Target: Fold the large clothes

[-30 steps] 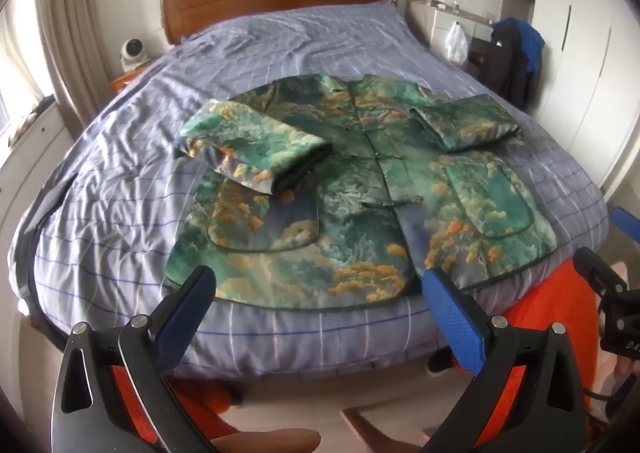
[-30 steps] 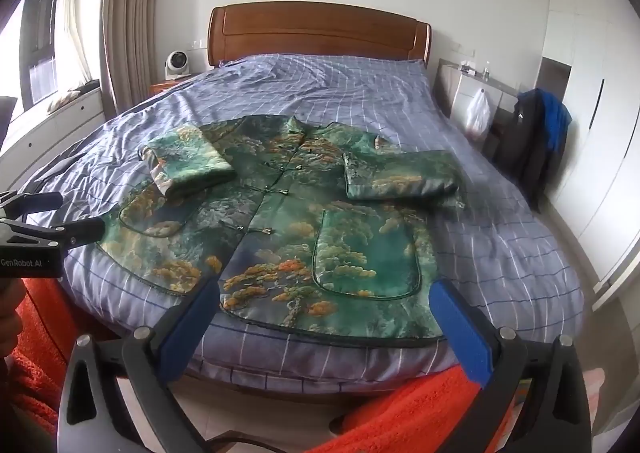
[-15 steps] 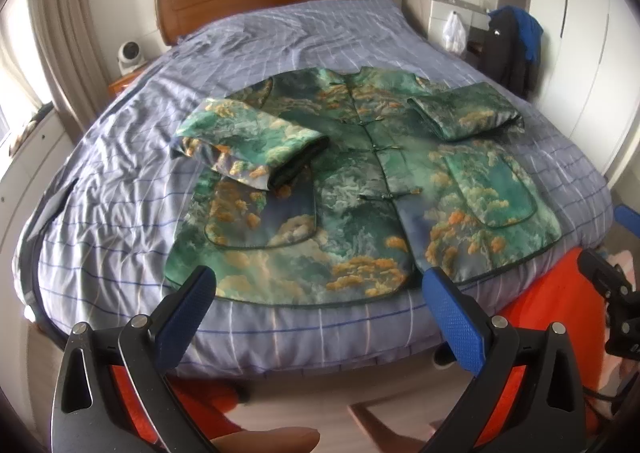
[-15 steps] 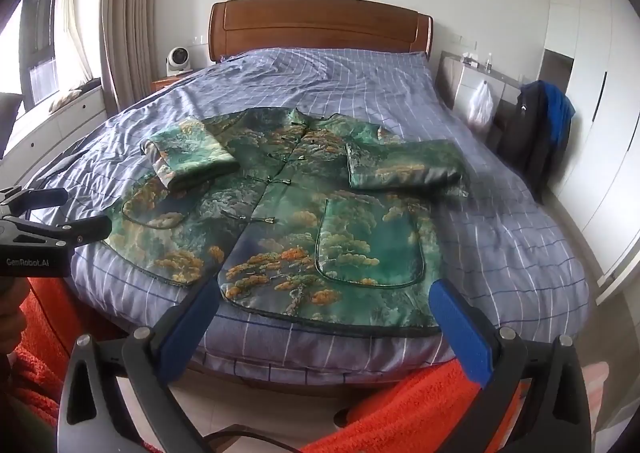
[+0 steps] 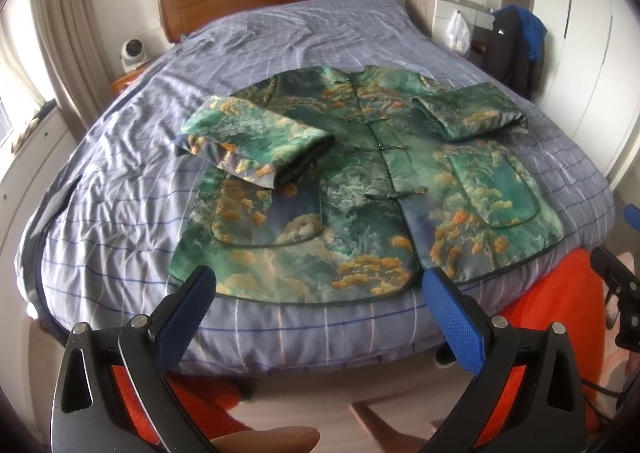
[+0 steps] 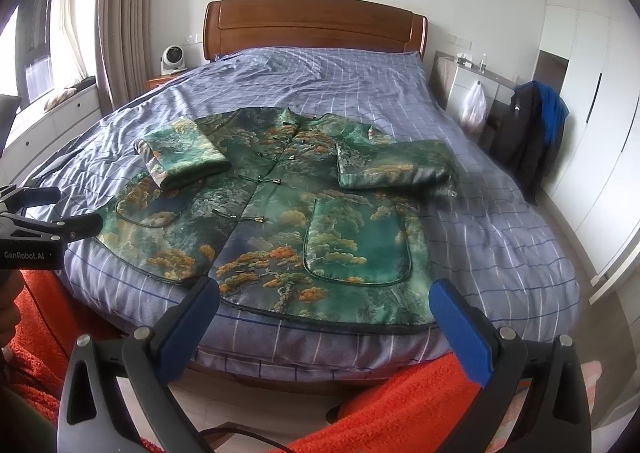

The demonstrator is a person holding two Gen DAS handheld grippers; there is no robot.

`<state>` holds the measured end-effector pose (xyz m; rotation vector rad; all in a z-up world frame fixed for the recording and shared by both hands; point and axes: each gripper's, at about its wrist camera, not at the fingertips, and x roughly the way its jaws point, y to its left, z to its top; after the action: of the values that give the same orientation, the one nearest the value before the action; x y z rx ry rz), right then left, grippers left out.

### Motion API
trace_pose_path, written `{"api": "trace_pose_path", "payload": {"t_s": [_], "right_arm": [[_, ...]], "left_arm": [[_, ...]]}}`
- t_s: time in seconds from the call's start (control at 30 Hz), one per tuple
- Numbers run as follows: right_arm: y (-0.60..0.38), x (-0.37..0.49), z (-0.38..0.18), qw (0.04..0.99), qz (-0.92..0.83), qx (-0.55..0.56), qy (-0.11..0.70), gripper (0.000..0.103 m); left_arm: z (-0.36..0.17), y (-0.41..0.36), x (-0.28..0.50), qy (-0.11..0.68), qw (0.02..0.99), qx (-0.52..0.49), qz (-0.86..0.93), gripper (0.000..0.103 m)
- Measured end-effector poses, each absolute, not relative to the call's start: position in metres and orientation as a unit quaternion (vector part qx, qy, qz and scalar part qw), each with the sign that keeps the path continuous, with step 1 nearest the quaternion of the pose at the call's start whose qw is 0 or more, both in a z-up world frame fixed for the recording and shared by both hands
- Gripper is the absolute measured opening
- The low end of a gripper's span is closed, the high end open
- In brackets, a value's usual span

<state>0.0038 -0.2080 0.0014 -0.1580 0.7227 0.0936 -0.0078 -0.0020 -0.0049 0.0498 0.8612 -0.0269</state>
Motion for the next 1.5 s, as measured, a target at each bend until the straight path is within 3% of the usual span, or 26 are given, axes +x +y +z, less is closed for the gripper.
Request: {"api": "trace_pose_path", "payload": {"t_s": [1.5], "right_arm": [[-0.2022,-0.0001,-0.0049,0.927,0.051,-0.077,0.363,0.103]], "left_arm": [[-0.0062,-0.0033,-0.0099,0.422,0.906,0.027,-0.009,0.103]]}}
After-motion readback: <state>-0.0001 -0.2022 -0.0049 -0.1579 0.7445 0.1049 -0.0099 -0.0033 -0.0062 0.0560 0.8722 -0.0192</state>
